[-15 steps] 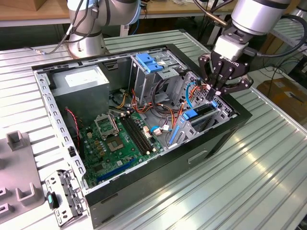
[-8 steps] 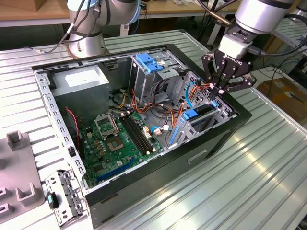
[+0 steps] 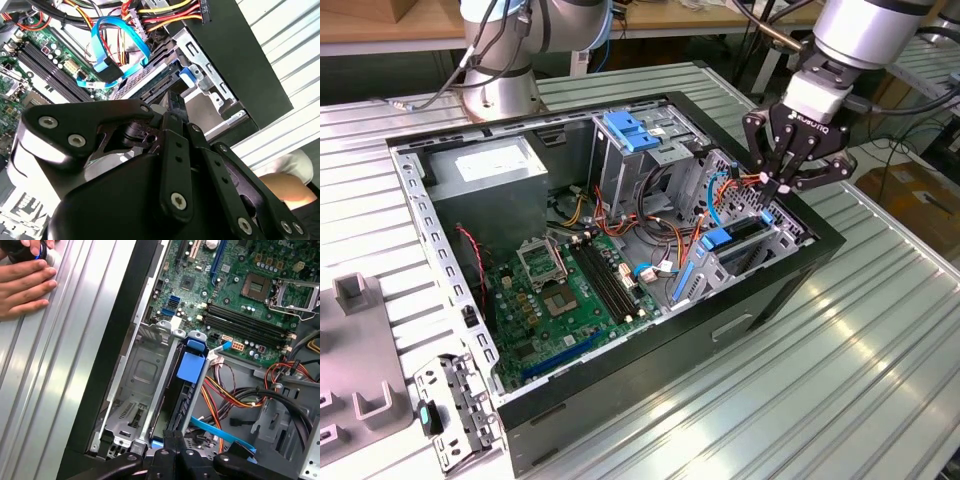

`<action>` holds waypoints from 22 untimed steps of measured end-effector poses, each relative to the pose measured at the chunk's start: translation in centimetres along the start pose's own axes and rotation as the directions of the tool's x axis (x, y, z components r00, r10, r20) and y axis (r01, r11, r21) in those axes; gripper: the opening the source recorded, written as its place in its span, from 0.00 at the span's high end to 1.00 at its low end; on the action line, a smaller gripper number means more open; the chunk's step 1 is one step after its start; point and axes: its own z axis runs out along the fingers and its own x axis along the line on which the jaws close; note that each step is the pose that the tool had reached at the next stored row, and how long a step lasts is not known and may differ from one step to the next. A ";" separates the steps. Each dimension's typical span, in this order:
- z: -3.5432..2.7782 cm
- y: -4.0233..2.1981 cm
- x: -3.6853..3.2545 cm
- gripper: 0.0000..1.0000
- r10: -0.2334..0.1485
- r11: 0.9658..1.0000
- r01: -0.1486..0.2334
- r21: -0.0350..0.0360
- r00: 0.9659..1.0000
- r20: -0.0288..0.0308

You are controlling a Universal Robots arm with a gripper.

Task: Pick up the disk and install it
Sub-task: 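Insert the first disk wire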

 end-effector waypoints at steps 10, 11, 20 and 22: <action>-0.03 -1.62 -0.21 0.89 -0.024 1.000 0.024 0.001 1.000 0.000; -0.03 -1.76 -0.24 0.89 -0.029 1.000 0.029 0.001 1.000 0.000; -0.12 -1.97 -0.33 0.89 -0.160 0.987 0.160 0.005 0.987 -0.002; -0.21 -2.02 -0.31 0.89 -0.174 0.985 0.174 0.005 0.985 -0.002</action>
